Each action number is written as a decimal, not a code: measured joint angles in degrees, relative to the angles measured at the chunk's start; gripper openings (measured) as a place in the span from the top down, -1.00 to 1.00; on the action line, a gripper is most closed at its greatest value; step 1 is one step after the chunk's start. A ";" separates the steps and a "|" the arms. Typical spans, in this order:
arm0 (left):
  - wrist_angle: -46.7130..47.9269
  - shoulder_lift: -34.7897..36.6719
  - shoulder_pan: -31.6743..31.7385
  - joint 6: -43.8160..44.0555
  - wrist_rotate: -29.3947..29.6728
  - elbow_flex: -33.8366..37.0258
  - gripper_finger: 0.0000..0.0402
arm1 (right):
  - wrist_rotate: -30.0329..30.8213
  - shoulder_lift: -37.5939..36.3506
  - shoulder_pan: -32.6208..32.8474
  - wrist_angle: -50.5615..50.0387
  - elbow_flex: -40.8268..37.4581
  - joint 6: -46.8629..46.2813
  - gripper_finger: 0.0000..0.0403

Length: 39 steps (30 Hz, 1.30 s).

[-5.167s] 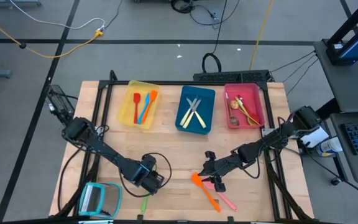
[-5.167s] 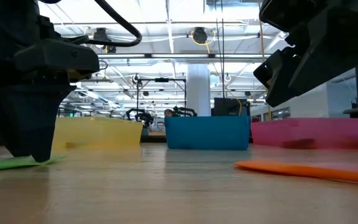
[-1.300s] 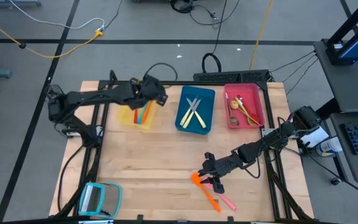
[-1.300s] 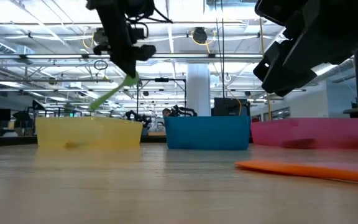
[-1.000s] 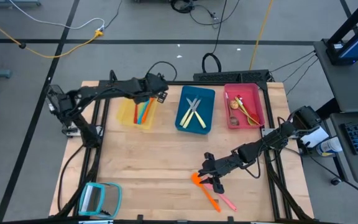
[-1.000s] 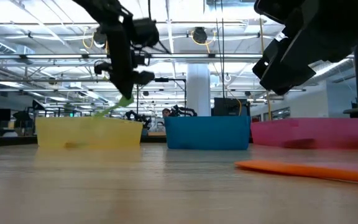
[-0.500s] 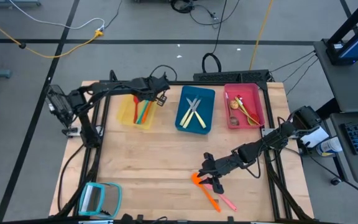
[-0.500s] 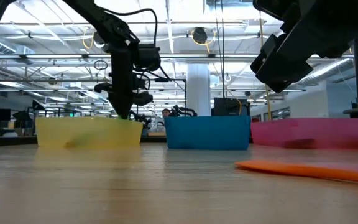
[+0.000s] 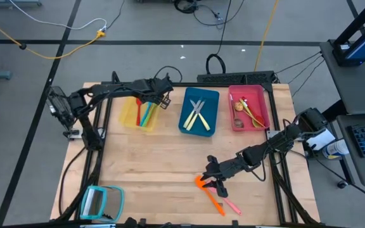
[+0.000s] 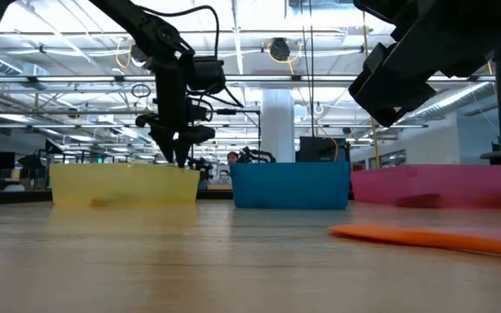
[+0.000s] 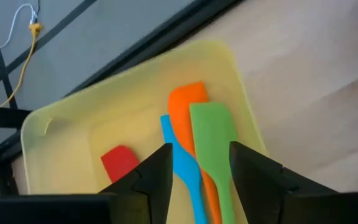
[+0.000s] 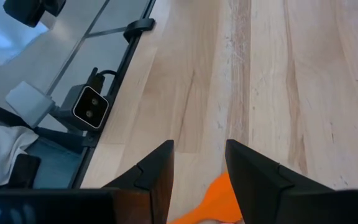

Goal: Pick & Place Kitchen Items
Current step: Put the pink spatula into the yellow bin

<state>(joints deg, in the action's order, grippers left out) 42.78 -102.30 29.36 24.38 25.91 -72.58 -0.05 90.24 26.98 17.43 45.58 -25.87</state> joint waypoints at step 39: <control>-3.36 19.73 -12.52 1.42 -6.66 0.02 0.19 | 0.00 0.00 0.00 2.08 0.00 0.00 0.30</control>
<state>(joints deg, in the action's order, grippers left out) 39.41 -82.57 16.84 25.80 19.26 -72.55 -0.05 90.24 26.98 19.51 45.58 -25.87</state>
